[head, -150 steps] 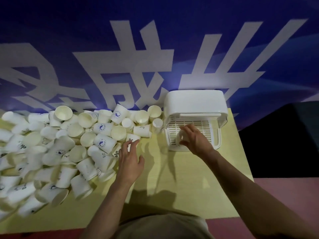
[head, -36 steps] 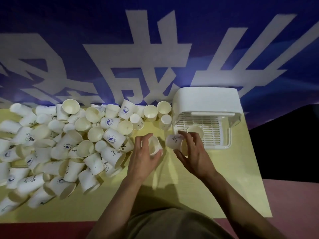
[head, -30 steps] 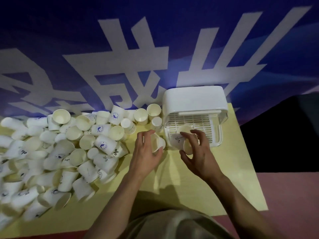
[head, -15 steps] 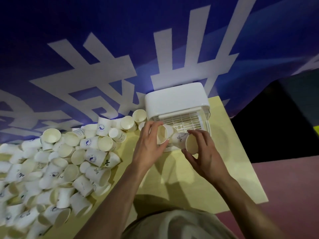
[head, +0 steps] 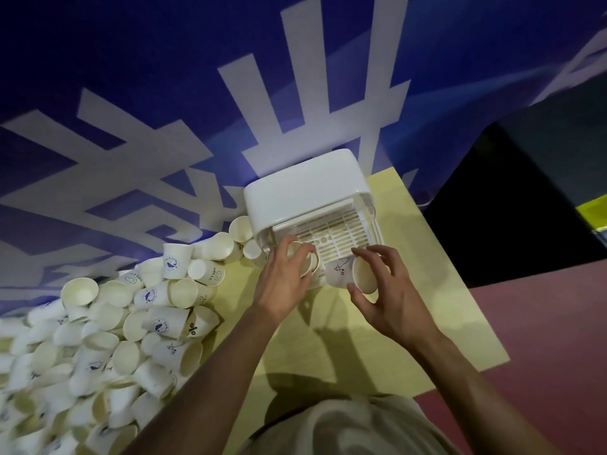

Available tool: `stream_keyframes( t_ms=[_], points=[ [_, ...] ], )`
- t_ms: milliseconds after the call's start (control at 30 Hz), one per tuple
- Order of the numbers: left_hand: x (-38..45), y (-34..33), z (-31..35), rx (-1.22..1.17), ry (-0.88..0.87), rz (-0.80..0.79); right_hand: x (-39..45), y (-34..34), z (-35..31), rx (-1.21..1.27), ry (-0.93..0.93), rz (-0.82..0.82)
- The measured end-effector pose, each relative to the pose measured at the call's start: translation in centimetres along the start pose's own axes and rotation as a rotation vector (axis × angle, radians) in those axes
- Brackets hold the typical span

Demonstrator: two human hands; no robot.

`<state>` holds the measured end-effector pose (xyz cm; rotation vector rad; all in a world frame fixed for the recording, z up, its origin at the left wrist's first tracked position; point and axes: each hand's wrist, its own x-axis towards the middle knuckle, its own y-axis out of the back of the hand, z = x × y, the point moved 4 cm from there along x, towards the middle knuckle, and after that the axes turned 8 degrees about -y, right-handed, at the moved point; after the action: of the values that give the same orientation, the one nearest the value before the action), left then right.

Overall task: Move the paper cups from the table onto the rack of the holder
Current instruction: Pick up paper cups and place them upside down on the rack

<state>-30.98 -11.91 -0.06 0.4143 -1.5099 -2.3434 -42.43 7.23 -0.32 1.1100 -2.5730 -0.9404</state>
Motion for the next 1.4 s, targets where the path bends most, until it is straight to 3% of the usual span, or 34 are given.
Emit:
stream_keyframes(
  t_ms=[267,500,733,967,1400],
  points=[
    [0.9,-2.5,-0.6,-0.063,0.069,-0.213,1.0,0.4,1.2,-0.016,-0.034,-0.001],
    [1.2,-2.8,-1.3,-0.078,0.088,-0.249,1.3,0.3,1.1,-0.046,-0.026,-0.024],
    [-1.9,-1.8,-2.7,-0.061,0.104,-0.09,1.6,0.0,-1.3,-0.06,0.05,-0.053],
    [-5.8,-0.8,-3.5,-0.083,0.168,0.004,3.6,-2.5,-6.8,-0.201,0.274,-0.11],
    [-11.2,0.9,-4.8,-0.219,0.211,0.24,6.4,-8.2,-8.7,-0.505,0.237,-0.353]
  ],
)
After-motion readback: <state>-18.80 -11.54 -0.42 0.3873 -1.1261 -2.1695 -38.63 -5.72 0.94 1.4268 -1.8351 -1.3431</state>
